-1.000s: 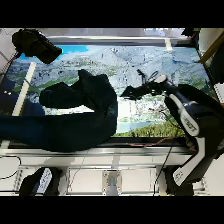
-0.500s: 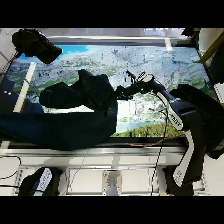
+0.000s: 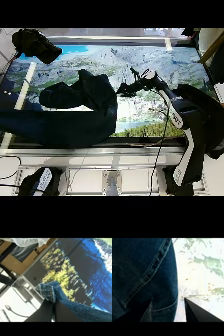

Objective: Fold the clothes and pants, and hang the long-sleeved shirts on hangers.

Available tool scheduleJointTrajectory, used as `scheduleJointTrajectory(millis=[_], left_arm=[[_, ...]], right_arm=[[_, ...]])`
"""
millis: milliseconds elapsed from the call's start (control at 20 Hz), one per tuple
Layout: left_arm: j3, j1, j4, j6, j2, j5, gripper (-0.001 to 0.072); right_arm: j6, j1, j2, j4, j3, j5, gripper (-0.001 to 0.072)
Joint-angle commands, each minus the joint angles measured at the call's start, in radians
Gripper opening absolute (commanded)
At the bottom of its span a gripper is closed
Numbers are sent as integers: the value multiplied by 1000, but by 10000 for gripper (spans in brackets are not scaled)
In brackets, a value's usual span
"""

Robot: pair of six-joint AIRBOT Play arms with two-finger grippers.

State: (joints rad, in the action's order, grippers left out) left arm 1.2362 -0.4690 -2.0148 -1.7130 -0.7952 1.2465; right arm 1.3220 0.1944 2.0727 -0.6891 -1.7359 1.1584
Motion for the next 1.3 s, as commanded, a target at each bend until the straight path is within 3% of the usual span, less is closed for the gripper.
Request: scheduleJointTrajectory(millis=[0, 100, 150, 250, 350, 550, 900, 1100, 1250], left_arm=[[0, 0, 0, 0, -1, -5, 13], [0, 0, 0, 1, -1, -5, 13], [0, 0, 0, 1, -1, -5, 13], [0, 0, 0, 0, -1, -5, 13], [0, 0, 0, 1, -1, -5, 13], [0, 0, 5, 0, -1, -27, 13], [-19, 0, 92, -14, -54, -55, 13], [-107, -11, 17, -6, -98, -34, 12], [-184, -40, 7, 16, -99, -31, 12]], right_arm=[[13, 38, 43, -21, -8, 22, 454], [-1, 66, 55, -8, -8, 27, 454], [-34, 77, 55, 3, -11, 30, 406], [-57, 86, 54, 29, -40, 37, 91], [-59, 71, 48, 24, -114, 90, 94], [31, -32, -38, -140, -332, 410, 94], [170, -157, -492, -521, -348, 645, 94], [249, -58, -612, -521, -194, 643, 94], [258, 72, -593, -540, 40, 455, 94]])
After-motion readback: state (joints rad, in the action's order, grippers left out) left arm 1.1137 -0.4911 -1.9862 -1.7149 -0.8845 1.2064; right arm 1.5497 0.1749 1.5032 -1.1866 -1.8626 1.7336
